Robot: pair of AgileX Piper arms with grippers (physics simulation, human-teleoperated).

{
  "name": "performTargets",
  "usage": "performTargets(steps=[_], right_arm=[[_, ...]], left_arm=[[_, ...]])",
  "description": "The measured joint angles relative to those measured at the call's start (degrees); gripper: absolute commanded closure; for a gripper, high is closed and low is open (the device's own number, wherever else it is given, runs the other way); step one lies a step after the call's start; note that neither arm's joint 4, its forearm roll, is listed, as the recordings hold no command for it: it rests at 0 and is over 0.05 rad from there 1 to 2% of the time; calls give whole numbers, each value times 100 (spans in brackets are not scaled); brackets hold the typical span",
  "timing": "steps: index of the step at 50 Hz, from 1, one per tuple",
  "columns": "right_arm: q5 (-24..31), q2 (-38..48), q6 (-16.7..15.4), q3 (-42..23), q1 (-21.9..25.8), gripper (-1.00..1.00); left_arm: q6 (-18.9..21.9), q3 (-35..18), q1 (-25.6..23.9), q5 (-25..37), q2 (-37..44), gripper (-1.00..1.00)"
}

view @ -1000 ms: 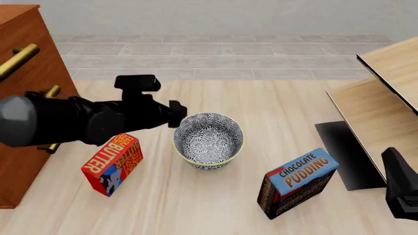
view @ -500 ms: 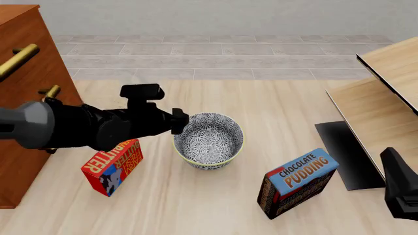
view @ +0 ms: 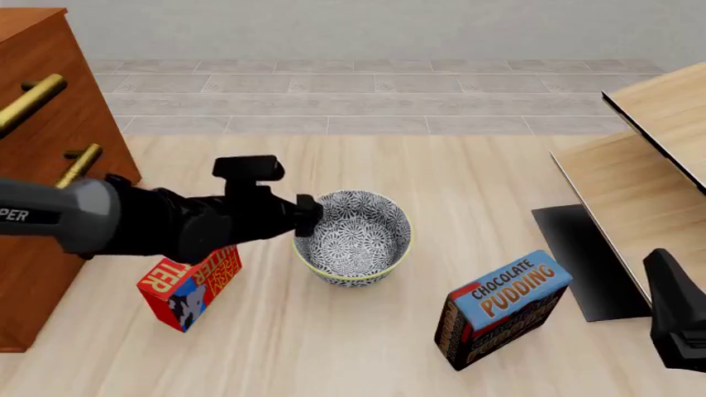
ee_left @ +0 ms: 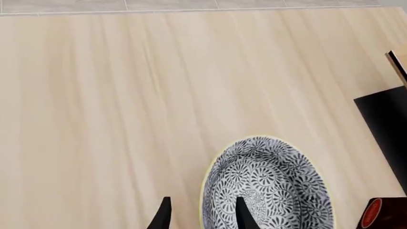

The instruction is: Close the top drawer of the cabinet and put the bowl on top of it.

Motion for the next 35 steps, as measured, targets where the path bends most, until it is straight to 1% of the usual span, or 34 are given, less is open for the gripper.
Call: performTargets(steps=[35], right_arm=[[22, -31, 32, 1, -69, -100]], left_arm=[[-169, 12, -153, -333, 441, -100]])
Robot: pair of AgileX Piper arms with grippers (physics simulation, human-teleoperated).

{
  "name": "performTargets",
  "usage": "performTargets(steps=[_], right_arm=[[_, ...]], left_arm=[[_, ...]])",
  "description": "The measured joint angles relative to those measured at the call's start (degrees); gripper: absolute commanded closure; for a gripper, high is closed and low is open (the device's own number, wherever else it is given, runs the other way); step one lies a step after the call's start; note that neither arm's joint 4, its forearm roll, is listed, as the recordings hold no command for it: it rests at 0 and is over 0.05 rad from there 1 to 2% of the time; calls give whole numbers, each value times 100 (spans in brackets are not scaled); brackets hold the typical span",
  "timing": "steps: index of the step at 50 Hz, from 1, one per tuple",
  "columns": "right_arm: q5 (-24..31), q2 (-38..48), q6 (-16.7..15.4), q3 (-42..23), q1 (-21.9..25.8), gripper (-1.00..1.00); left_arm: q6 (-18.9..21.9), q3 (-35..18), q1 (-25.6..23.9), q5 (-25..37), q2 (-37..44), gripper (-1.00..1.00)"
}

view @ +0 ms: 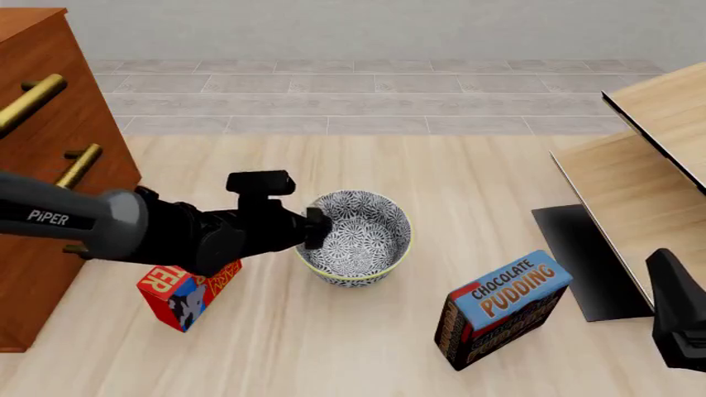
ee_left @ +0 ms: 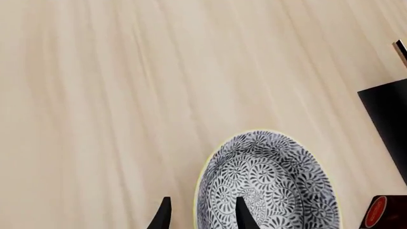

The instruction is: Close the top drawer of the cabinet and put the bowl on top of it.

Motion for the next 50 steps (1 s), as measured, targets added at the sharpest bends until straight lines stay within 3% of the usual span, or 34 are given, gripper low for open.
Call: performTargets(steps=[17, 18, 38, 50], right_arm=[[-5, 24, -6, 0, 9, -100], [-4, 25, -6, 0, 10, -100], [6, 14, -9, -2, 18, -100], [3, 6, 0, -1, 11, -100]], left_arm=[[-67, -13, -74, -140, 236, -100], [-70, -13, -73, -145, 251, 100], [-111, -27, -72, -134, 209, 100], [-351, 103, -278, -66, -63, 100]])
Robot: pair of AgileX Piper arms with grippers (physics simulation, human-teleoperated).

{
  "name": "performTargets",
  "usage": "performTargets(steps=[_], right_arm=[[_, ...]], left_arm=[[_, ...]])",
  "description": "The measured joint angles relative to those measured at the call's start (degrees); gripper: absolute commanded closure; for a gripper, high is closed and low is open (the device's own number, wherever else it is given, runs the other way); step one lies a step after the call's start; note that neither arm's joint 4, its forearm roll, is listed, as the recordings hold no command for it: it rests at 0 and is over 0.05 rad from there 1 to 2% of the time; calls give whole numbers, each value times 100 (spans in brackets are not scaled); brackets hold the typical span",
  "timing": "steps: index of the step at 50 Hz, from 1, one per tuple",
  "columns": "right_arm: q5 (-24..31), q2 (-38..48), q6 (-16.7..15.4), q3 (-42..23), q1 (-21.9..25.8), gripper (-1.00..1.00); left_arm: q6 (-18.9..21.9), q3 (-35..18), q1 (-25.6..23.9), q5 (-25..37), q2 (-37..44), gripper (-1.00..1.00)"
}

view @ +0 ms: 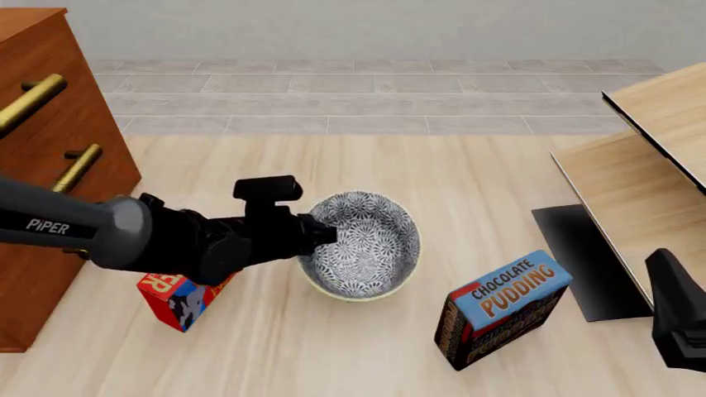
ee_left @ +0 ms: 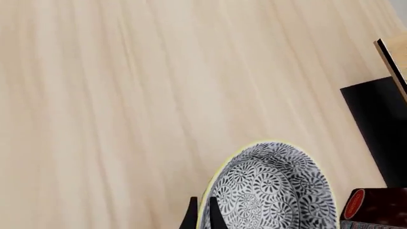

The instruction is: Close the top drawer of the cabinet and put the bowl on top of it.

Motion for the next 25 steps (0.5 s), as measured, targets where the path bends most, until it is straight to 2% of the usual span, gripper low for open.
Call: performTargets(steps=[8, 25], right_arm=[[2, -5, 10, -2, -11, -100], [1, -15, 32, 0, -36, -100]], left_arm=[[-179, 96, -165, 158, -267, 100], [-260, 117, -443, 776, -1233, 100]])
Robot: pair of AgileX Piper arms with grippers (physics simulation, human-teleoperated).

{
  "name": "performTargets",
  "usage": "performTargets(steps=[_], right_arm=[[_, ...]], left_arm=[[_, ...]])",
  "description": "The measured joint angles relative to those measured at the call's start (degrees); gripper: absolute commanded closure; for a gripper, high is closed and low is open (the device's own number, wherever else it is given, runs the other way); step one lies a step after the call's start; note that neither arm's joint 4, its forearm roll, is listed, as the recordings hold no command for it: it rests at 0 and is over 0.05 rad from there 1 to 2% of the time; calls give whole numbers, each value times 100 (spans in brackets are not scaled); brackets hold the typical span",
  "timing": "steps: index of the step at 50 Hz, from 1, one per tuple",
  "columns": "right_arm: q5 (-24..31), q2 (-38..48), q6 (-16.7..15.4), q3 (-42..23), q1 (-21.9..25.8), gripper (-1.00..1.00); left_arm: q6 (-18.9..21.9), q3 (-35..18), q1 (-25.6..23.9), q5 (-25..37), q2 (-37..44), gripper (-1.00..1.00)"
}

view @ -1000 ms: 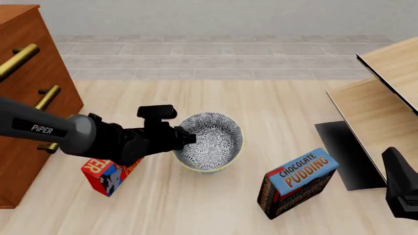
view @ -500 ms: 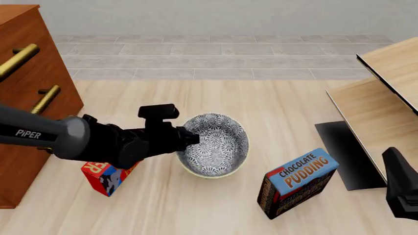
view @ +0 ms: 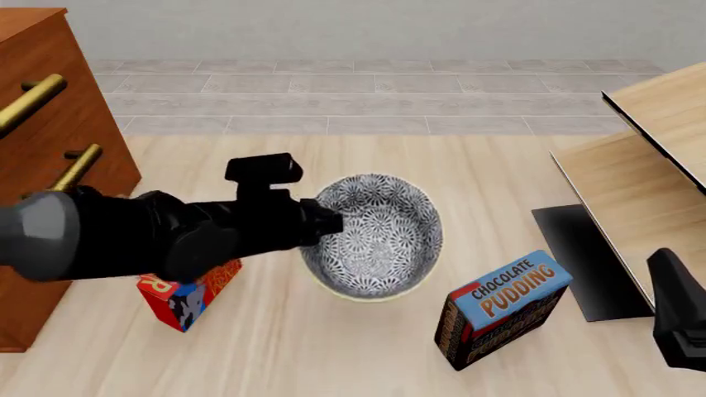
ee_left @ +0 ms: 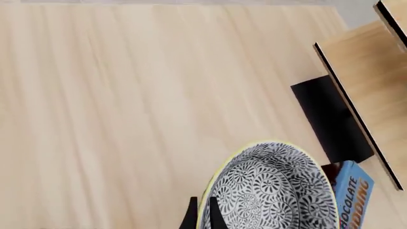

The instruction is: Close the top drawer of the cabinet and put the bowl on top of it.

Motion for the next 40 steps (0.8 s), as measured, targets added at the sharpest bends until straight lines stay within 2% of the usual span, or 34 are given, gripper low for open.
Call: performTargets(steps=[7, 17, 30, 40], right_arm=[[-1, -1, 7, 1, -6, -100], [2, -9, 9, 2, -5, -100], [10, -10, -12, -6, 17, -100], [6, 0, -33, -5, 47, -100]], left_arm=[[-9, -90, -85, 342, -441, 100], [49, -413, 0, 1164, -905, 100], [77, -957, 435, 2407, -1498, 100], [-107, -1462, 904, 3296, -1748, 100]])
